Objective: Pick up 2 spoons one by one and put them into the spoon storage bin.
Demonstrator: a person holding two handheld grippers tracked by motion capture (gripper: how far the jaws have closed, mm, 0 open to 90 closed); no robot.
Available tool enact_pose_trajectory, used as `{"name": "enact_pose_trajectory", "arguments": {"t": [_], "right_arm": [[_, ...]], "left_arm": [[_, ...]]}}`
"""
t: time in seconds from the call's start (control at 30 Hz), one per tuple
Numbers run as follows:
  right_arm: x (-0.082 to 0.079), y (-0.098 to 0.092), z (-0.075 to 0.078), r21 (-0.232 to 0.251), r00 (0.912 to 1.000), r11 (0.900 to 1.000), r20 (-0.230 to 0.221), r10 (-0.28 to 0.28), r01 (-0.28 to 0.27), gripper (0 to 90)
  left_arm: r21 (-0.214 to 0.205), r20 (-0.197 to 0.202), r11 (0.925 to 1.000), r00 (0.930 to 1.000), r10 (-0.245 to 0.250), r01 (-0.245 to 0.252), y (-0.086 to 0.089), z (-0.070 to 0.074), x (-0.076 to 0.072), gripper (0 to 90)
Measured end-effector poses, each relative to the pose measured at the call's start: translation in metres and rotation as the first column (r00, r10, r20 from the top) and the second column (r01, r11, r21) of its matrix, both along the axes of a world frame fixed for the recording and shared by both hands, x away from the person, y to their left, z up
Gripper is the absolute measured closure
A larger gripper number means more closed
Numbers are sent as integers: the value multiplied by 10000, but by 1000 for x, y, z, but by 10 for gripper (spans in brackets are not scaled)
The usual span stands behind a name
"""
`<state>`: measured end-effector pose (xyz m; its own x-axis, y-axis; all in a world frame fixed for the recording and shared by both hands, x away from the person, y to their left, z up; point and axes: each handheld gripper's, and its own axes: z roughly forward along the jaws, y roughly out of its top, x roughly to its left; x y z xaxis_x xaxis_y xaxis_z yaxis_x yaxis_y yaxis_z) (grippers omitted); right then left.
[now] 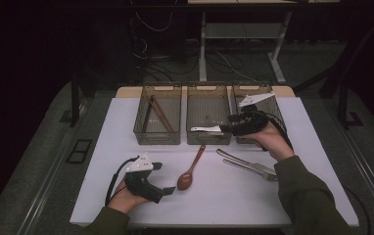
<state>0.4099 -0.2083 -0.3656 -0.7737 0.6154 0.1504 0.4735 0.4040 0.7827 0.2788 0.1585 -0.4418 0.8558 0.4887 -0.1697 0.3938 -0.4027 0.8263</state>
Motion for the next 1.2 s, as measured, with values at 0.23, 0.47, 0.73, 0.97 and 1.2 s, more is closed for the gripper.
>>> {"name": "enact_pose_trajectory", "arguments": {"t": [0.23, 0.47, 0.73, 0.97, 1.2], "right_arm": [[-19, -7, -9, 130, 9996, 9997, -216, -197, 200, 282], [-39, -12, -21, -128, 9997, 9998, -207, -160, 158, 215], [-58, -20, -32, 5, 9998, 9998, -14, -207, 207, 181], [-79, -30, -44, 101, 9998, 9998, -48, -176, 176, 180], [-99, -39, -55, 25, 10000, 10000, -58, -2, 3, 176]], "left_arm": [[17, -16, 10000, 10000, 29, -29, 0, 0, 0, 0], [22, -22, 10000, 10000, 42, -42, 0, 0, -1, 0], [6, 6, 10000, 10000, 45, -45, 0, 1, -1, 0], [-4, 41, 10000, 10000, 67, -67, 0, 2, -1, 0], [2, 87, 10000, 9999, 75, -75, 0, 2, -1, 0]]}}
